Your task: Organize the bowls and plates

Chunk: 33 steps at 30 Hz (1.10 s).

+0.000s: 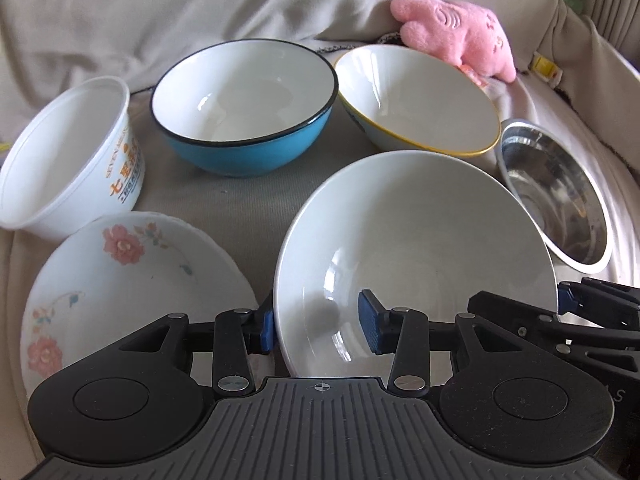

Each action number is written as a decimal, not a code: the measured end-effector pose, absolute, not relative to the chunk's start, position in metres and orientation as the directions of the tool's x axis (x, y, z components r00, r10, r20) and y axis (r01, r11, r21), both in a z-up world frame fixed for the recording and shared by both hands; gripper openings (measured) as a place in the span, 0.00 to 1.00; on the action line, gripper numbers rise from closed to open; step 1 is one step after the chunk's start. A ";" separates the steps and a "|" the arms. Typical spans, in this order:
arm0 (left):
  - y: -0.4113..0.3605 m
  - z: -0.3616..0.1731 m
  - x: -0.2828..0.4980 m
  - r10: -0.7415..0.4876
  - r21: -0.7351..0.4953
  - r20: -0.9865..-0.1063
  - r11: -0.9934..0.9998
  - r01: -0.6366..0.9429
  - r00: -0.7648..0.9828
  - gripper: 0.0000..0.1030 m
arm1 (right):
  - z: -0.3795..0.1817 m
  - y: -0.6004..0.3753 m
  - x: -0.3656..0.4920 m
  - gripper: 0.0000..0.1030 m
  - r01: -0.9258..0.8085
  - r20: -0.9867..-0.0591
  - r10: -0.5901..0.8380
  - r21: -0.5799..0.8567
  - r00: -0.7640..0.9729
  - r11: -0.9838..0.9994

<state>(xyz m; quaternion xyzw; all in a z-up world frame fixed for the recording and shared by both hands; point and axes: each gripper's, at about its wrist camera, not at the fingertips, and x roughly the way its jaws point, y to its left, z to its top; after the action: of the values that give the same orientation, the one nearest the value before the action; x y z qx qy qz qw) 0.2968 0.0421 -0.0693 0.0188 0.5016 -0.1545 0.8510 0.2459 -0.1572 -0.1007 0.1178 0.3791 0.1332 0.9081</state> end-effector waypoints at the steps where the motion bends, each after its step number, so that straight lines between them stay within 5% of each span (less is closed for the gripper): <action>1: 0.046 -0.066 0.294 -0.255 -0.136 -0.853 0.951 0.277 0.456 0.43 | -0.098 -0.156 0.245 0.39 -0.156 -0.653 0.328 0.308 0.683 0.938; 11: 0.109 -0.024 0.260 -0.245 -0.173 -0.799 0.968 0.179 0.549 0.43 | -0.056 -0.116 0.240 0.41 -0.256 -0.607 0.400 0.313 0.687 0.915; 23: 0.197 -0.066 0.242 -0.153 -0.181 -0.841 0.983 -0.005 0.519 0.42 | -0.076 -0.023 0.261 0.41 -0.374 -0.698 0.452 0.276 0.556 0.886; 33: 0.229 -0.080 0.250 -0.162 -0.243 -0.835 0.966 -0.088 0.526 0.25 | -0.087 0.009 0.282 0.41 -0.391 -0.747 0.413 0.221 0.521 0.893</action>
<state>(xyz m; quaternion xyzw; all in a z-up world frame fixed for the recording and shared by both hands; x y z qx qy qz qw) 0.2495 0.2291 -0.0802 -0.1284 0.4864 -0.0214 0.8640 0.2822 0.0092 -0.0869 0.0127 0.4318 0.2307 0.8719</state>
